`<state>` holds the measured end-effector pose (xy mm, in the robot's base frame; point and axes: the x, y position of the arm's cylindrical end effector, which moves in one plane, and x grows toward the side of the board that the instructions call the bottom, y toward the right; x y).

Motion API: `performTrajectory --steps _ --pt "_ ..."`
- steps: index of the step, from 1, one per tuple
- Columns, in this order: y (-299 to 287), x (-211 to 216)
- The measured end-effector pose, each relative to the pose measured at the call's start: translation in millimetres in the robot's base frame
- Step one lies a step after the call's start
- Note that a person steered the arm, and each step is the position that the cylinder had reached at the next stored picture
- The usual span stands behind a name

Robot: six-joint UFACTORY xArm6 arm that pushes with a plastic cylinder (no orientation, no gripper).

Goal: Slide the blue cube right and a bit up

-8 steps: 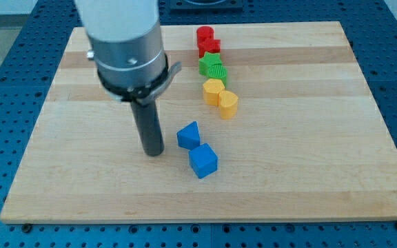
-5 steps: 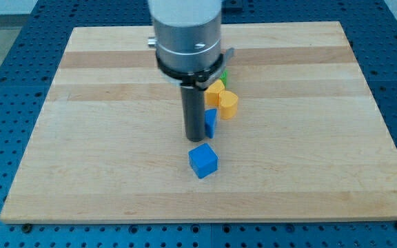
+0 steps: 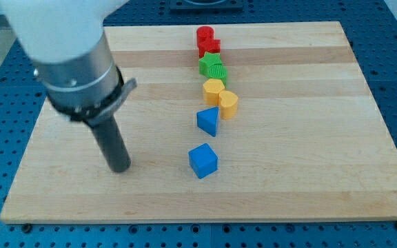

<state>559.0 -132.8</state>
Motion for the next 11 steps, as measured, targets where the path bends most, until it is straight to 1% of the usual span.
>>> performTrajectory --steps 1,2,3,4,5,6,7,8,9,10,11 --pt "45 25" --pt "83 14" --pt "99 -10" --pt "107 -5" --pt "114 33" --pt "127 40" --pt "137 39" --pt "151 23" --pt "148 11" --pt "141 11" --pt "125 35"
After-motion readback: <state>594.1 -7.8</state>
